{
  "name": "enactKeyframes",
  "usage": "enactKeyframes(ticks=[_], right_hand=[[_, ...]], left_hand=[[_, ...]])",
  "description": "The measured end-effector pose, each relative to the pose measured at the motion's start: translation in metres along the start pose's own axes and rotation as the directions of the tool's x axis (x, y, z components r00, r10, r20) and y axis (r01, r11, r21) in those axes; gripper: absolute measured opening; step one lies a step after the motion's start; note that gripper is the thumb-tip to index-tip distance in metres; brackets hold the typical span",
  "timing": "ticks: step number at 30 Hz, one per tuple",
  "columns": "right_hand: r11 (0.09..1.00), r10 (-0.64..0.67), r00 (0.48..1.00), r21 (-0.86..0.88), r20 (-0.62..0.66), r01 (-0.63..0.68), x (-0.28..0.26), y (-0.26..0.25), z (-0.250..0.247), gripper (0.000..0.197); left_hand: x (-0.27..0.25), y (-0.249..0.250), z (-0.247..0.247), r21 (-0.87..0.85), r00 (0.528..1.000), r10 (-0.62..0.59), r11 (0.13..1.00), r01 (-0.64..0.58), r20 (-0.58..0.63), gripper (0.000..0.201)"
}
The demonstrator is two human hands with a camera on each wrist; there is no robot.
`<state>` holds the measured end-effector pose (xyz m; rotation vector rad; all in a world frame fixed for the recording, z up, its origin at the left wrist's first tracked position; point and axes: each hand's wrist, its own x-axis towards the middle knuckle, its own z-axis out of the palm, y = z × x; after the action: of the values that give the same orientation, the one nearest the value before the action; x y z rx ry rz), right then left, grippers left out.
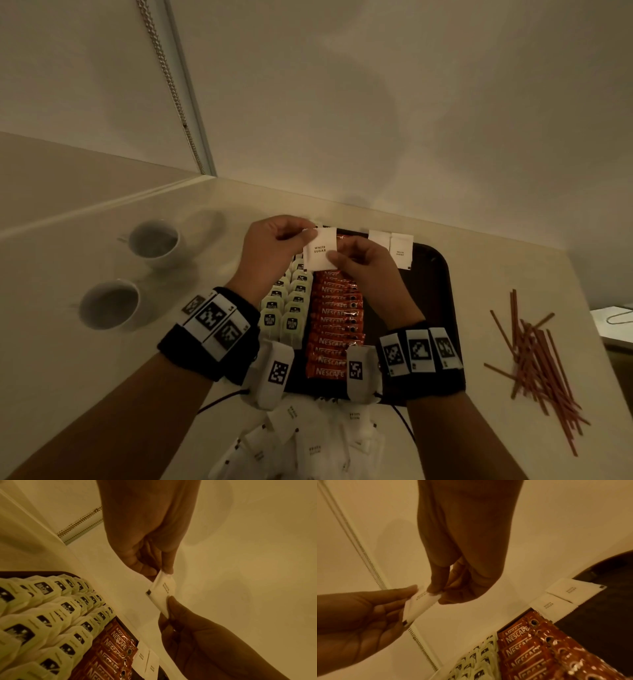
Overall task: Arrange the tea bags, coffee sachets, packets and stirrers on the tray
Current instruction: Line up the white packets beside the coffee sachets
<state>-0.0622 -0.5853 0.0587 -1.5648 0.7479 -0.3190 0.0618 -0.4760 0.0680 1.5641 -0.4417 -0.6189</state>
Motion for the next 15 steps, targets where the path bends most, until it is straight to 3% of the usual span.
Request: enactKeyframes(ticks=[2,5,8,11,15], right_hand=[[0.997,0.047,0.998,0.067,-0.034,-0.045,0.000,0.007,-0.008,0.014],[0.965,0.165,0.961,0.237,-0.221,-0.111,0.006,0.026,-0.032,0.011],[0.981,0.190,0.880,0.121,-0.435,-0.152,0.017,0.054,-0.063,0.009],[0.969,0.211,0.821,0.005,-0.530,-0.246,0.030,0.082,-0.085,0.012],[0.929,0.210,0.817,-0.151,-0.537,-0.338,0.044,0.101,-0.091,0.010]], left_hand=[[-0.001,0.001,0.000,0.023,0.999,-0.029,0.999,0.029,0.017,0.006],[-0.006,0.000,-0.014,0.046,0.995,-0.087,0.995,0.085,0.050,0.012],[-0.014,-0.005,-0.040,0.074,0.983,-0.131,0.990,0.122,0.126,0.017],[-0.023,-0.015,-0.067,0.110,0.975,-0.163,0.983,0.147,0.149,0.021],[-0.039,-0.024,-0.088,0.162,0.973,-0.201,0.970,0.181,0.114,0.022]])
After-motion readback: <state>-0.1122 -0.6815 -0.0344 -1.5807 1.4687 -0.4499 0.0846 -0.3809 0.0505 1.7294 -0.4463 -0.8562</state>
